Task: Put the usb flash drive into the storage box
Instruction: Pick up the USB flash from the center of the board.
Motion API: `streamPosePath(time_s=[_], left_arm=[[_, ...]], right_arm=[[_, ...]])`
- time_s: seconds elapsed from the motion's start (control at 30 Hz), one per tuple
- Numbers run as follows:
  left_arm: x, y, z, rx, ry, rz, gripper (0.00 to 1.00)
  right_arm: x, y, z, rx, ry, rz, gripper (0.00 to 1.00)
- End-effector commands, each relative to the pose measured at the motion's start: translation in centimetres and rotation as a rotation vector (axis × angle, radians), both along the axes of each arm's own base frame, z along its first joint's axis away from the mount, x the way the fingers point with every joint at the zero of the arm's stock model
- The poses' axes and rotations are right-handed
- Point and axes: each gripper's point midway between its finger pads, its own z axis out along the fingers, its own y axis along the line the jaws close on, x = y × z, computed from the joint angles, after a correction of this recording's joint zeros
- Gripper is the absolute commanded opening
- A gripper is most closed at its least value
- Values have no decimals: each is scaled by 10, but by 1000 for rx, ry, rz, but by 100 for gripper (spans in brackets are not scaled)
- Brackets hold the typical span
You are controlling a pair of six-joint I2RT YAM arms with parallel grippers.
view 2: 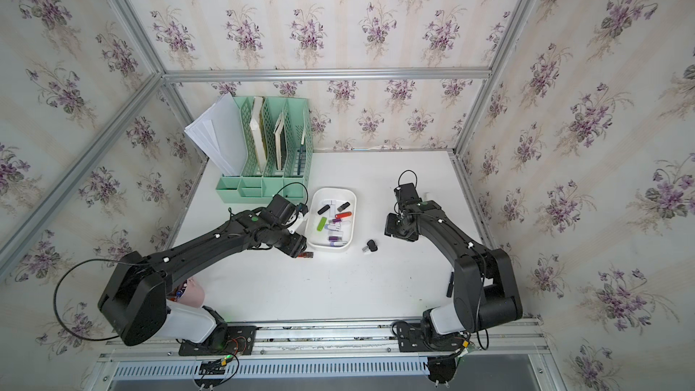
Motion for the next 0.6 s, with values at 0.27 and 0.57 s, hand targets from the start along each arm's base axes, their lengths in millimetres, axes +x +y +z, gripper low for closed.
streamPosePath(time_s=[0.27, 0.57], left_arm=[[5, -20, -20, -114, -88, -86, 72], [16, -24, -35, -103, -94, -82, 72]], right_arm=[[-2, -3, 4, -16, -1, -9, 55], [-4, -6, 5, -32, 4, -10, 55]])
